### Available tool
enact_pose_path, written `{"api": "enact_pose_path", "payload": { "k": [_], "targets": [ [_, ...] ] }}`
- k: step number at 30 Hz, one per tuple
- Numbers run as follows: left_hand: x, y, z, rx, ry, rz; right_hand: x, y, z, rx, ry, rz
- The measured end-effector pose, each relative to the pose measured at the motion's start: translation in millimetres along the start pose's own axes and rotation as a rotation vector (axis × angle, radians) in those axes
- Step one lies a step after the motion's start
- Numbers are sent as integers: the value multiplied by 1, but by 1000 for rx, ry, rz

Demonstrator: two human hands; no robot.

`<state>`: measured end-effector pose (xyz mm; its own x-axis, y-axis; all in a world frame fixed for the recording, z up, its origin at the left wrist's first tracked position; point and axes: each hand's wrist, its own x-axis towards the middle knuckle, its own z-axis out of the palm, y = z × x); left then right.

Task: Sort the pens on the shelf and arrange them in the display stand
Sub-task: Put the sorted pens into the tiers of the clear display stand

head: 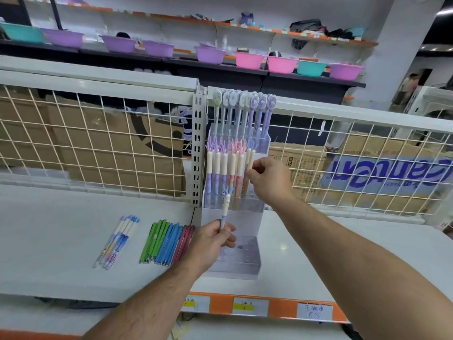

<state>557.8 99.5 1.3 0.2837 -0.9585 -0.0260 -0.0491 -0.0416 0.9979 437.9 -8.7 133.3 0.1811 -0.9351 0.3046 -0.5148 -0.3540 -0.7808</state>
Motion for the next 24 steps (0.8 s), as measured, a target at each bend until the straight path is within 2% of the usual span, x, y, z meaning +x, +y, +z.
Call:
{"api": "enact_pose_path", "payload": {
  "k": [12,18,20,24],
  "targets": [
    [0,-1,1,32,13,2,-5,10,5,-94,-29,13],
    [-1,1,1,56,12,-2,-28,21,4,-47,47,10],
    [-3,3,2,50,12,-7,-44,26,10,5,9,-4],
    [-3,6,4,75,8,11,-75,34,24,76,-199,8]
  ]
}}
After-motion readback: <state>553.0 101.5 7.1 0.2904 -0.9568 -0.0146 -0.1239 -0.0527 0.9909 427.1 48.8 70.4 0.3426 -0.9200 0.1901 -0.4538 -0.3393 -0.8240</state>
